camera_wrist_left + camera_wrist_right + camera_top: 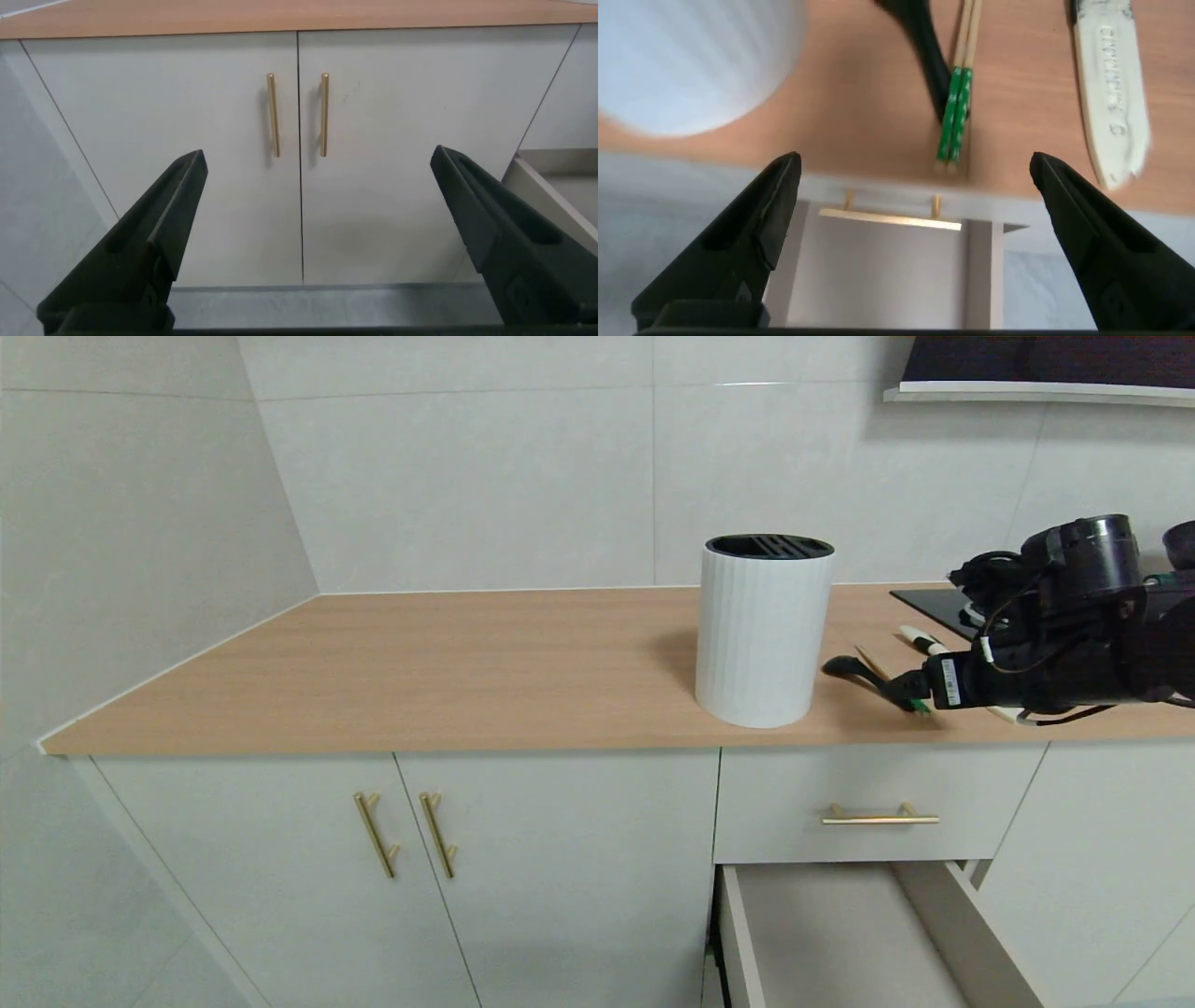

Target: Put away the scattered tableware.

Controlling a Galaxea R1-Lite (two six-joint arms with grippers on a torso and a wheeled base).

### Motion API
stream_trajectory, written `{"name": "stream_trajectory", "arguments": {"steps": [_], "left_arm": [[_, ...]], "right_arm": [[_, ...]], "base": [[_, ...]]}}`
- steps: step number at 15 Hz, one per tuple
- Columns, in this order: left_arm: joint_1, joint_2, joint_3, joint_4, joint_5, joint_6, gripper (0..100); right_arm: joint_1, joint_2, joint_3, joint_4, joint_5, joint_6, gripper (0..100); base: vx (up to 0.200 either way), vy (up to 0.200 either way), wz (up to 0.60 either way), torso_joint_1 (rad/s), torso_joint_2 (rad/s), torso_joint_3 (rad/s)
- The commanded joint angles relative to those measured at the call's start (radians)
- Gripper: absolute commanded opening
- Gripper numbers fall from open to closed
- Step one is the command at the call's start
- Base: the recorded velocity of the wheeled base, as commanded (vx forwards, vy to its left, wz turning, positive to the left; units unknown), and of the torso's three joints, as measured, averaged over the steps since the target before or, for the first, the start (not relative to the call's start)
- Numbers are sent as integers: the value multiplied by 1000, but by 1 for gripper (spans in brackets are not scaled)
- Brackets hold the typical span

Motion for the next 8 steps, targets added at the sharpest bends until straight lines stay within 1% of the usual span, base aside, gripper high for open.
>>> {"name": "stream_trajectory", "arguments": {"steps": [1,8], "left_arm": [[1,0,0,0,1,0,100],[1,0,0,0,-1,0,100]], "right_arm": [[-13,69,-9,-26,-10,0,100],[-45,147,-48,-31,-10,3,100]], "base": [[0,0,0,0,0,0],[0,0,0,0,0,0]]}}
